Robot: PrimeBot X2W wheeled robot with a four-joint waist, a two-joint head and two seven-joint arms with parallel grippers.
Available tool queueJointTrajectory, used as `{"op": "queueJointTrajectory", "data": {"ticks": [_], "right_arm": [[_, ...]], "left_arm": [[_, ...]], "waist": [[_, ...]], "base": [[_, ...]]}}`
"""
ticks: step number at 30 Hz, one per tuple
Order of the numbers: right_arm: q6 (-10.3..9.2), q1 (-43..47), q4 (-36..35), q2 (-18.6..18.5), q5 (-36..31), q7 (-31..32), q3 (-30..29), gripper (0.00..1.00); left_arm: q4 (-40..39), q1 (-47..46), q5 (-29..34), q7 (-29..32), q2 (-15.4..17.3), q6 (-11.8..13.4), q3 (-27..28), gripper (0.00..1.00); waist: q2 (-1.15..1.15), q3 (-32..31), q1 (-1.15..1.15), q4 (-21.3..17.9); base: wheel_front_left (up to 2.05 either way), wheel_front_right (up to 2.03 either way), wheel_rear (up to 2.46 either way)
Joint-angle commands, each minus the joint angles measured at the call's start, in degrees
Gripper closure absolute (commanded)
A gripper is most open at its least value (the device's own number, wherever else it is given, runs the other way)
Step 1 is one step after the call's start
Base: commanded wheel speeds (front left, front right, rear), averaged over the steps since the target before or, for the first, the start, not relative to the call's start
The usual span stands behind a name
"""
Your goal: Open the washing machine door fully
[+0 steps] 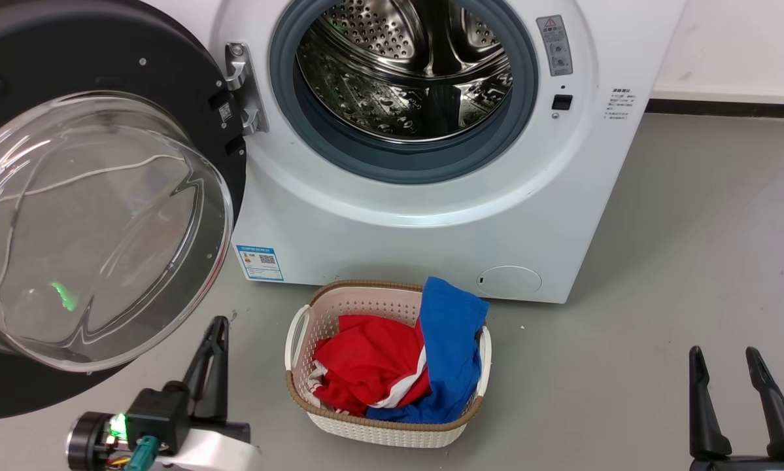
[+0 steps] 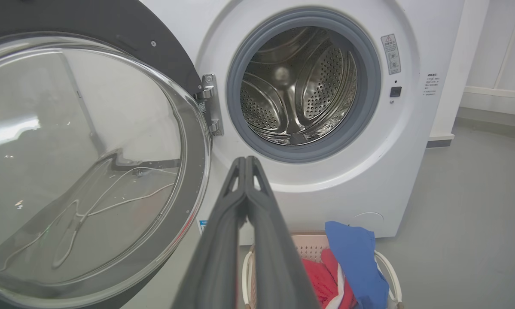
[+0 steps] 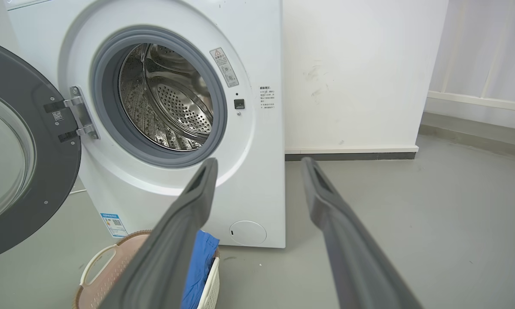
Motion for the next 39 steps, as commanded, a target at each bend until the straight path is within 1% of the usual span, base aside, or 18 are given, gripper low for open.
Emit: {"op": "queueJointTrajectory", "data": {"ticks": [1, 5, 10, 11, 12, 13, 29, 30, 35, 39], "right_arm": [[-0.01, 0.66, 0.08, 0.08, 0.36, -0.1, -0.01, 0.0], [-0.01, 1.27, 0.23, 0.08, 0.73, -0.1, -0.02, 0.0], [-0.01, 1.96, 0.18, 0.08, 0.87, -0.1, -0.05, 0.0], [-0.01, 2.13, 0.2, 0.08, 0.89, -0.1, -0.14, 0.0], [-0.01, 2.23, 0.22, 0.08, 0.96, -0.1, -0.19, 0.0], [-0.01, 2.23, 0.25, 0.08, 1.02, -0.1, -0.21, 0.0], [-0.01, 2.27, 0.3, 0.08, 1.72, -0.1, -0.56, 0.0], [0.0, 1.89, 0.43, 0.0, 1.47, 0.01, -0.47, 1.0], [0.0, 1.91, 3.34, 0.12, 1.68, 0.13, -0.27, 1.0], [0.0, 0.94, 4.14, 0.03, 6.16, 1.13, -0.03, 1.0]], "left_arm": [[0.33, 0.54, -0.2, 0.13, -0.18, -0.24, -0.39, 1.0], [1.3, 0.92, -0.57, 0.13, -0.89, -0.14, -1.63, 1.0], [2.24, 1.59, -1.15, 0.13, -1.34, 0.2, -1.91, 1.0], [2.37, 1.7, -1.28, 0.13, -1.39, 0.18, -1.99, 0.85], [2.54, 1.81, -1.34, 0.13, -1.42, 0.21, -2.0, 0.35], [2.63, 1.91, -1.28, 0.13, -1.45, 0.35, -1.95, 0.0], [3.81, 2.38, -1.73, 0.13, -1.83, 0.29, -0.8, 0.0], [4.02, 2.0, -1.89, -0.01, -1.76, 0.21, -0.96, 1.0], [6.9, 3.25, -2.12, 0.08, -2.03, 0.19, -1.16, 1.0], [7.48, 2.51, -6.66, 1.43, -2.05, 0.05, -0.5, 1.0]], "waist": [[0.0, -0.14, 0.0, -0.17], [0.0, -0.56, 0.0, -0.49], [0.0, -0.91, 0.0, -0.9], [0.0, -0.96, 0.0, -0.98], [0.0, -1.02, 0.0, -1.06], [0.0, -1.08, 0.0, -1.13], [0.0, -1.18, 0.0, -1.38], [0.0, -1.18, 0.0, -1.39], [0.0, -1.16, 0.0, -1.42], [0.0, -1.13, 0.0, -1.56]], "base": [[0.0, 0.0, 0.0], [0.0, 0.0, 0.0], [0.0, 0.0, 0.0], [0.0, 0.0, 0.0], [0.0, 0.0, 0.0], [0.0, 0.0, 0.0], [0.0, 0.0, 0.0], [0.0, 0.0, 0.0], [0.0, 0.0, 0.0], [0.0, 0.0, 0.0]]}}
